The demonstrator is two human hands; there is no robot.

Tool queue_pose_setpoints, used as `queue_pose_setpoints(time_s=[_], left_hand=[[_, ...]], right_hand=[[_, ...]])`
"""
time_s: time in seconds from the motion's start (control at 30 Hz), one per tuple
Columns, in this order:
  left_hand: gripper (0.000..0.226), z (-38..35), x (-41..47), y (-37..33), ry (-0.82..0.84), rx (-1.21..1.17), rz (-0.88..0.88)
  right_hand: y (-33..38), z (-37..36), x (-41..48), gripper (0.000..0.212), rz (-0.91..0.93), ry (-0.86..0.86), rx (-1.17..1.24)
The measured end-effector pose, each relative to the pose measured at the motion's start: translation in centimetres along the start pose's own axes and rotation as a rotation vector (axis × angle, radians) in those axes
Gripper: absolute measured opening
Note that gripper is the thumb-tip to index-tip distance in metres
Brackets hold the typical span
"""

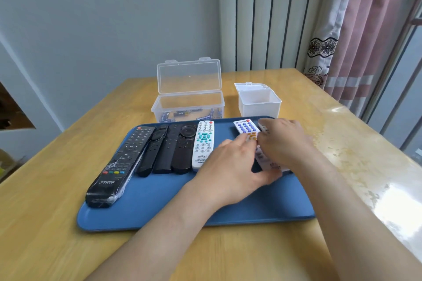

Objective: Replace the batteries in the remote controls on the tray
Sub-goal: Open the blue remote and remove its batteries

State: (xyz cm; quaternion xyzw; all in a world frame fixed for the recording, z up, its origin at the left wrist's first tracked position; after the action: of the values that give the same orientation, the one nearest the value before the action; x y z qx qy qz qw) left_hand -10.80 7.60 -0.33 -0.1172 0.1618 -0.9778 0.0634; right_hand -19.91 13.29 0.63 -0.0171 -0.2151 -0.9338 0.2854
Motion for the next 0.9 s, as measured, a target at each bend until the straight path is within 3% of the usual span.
queue_pose_setpoints(time_s=[0.1,0.23,0.27,0.33,0.4,0.5,0.53,0.6,0.67,0.73,0.83,0.9], left_hand=[[0.039,-0.1,1.1,0.0,0.045,-0.011,0.013],[0.026,0.2,1.3,0.2,0.141,-0.15,0.04],[0.027,0.2,1.1,0.3,0.157,-0.183,0.037],[0.026,0.5,0.5,0.4,0.15,-0.213,0.019],[0.027,2.2,0.3,1.5,0.021,-0.159,0.05],[0.025,6.3,-0.6,4.8,-0.239,0.043,0.248],[0.027,6.5,-0.9,5.7,-0.239,0.163,0.304],[0.045,5.1,-1.1,6.9,-0.09,0.349,0.393],[0.058,3.3,-1.2,7.1,0.042,0.396,0.435],[0.05,3.0,-0.9,6.2,0.027,0.445,0.406],[0.017,4.1,-0.8,4.5,-0.081,0.467,0.351],[0.015,4.5,-1.1,4.6,-0.111,0.435,0.366]], right_hand=[[-0.7,-0.6,0.4,0.026,0.001,0.022,0.035],[-1.0,-0.8,0.8,0.022,-0.006,0.02,0.005],[-0.8,-0.9,0.8,0.017,0.025,0.026,0.006],[0.7,-0.6,0.6,0.029,0.153,-0.012,0.045],[2.8,-0.2,-0.1,0.031,0.306,-0.063,0.166],[4.7,-1.0,-1.2,0.03,0.4,0.008,0.239],[4.9,-1.7,-1.4,0.028,0.405,0.054,0.177],[5.0,-3.5,-1.5,0.023,0.446,0.138,-0.015],[4.7,-4.6,-1.1,0.02,0.441,0.174,-0.165],[4.4,-4.7,-0.8,0.023,0.408,0.16,-0.186],[4.6,-4.2,-1.0,0.027,0.408,0.087,-0.223],[5.3,-4.0,-1.4,0.028,0.467,0.022,-0.211]])
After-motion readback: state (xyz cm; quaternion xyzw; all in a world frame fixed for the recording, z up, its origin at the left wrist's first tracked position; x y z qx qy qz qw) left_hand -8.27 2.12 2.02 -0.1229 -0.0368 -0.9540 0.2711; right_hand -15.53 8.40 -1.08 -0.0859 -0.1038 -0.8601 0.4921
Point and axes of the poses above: each hand's wrist, its own x-axis towards the middle knuckle, its own z-axis out of the back of the hand, y = z × x, the point moved 9 cm from there along x, towards the middle knuckle, and after that the axes turned 3 degrees about z, right-handed, at the moved point
